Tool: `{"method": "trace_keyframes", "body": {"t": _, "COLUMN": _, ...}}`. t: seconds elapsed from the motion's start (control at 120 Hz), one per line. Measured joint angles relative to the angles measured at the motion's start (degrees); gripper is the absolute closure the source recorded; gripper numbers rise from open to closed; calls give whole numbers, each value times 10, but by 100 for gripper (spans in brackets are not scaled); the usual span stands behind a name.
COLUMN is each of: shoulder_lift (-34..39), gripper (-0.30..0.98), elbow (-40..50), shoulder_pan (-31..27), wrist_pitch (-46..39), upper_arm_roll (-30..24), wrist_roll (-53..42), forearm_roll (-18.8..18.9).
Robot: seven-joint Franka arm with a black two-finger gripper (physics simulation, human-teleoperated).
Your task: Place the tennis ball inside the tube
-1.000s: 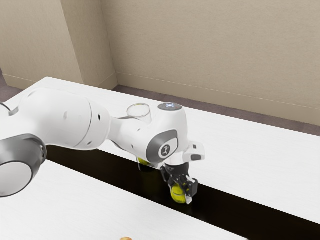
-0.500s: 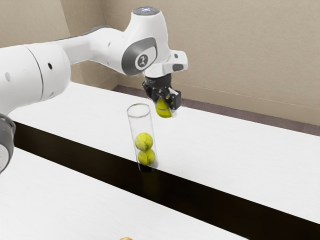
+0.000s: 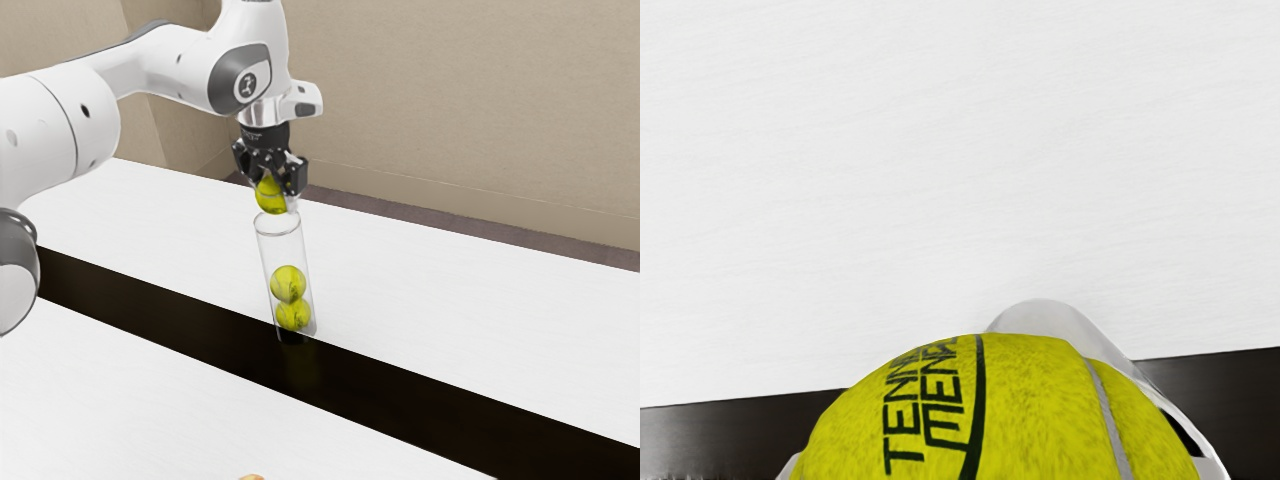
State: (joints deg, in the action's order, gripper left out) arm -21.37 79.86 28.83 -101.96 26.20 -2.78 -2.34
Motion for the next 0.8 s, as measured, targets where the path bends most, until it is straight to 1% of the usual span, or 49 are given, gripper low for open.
{"method": "trace_keyframes", "body": {"t": 0.1, "shoulder_lift": 16, "gripper": 54, "elbow": 5, "shoulder_pan": 2, "wrist_pitch": 5, "upper_arm_roll": 0, "wrist_roll": -3, "forearm_roll": 0}}
{"method": "trace_keyframes", "body": {"t": 0.258, "shoulder_lift": 37, "gripper": 53, "elbow": 40, "shoulder_pan": 8, "wrist_pitch": 9, "upper_arm_roll": -2, "wrist_roll": -7, "forearm_roll": 0}}
{"method": "trace_keyframes", "body": {"t": 0.667, "shoulder_lift": 37, "gripper": 54, "elbow": 40, "shoulder_pan": 13, "wrist_pitch": 9, "upper_arm_roll": -4, "wrist_roll": -13, "forearm_roll": -1}}
{"method": "trace_keyframes", "body": {"t": 0.8, "shoulder_lift": 39, "gripper": 37, "elbow": 40, "shoulder_pan": 13, "wrist_pitch": 10, "upper_arm_roll": -3, "wrist_roll": -14, "forearm_roll": -5}}
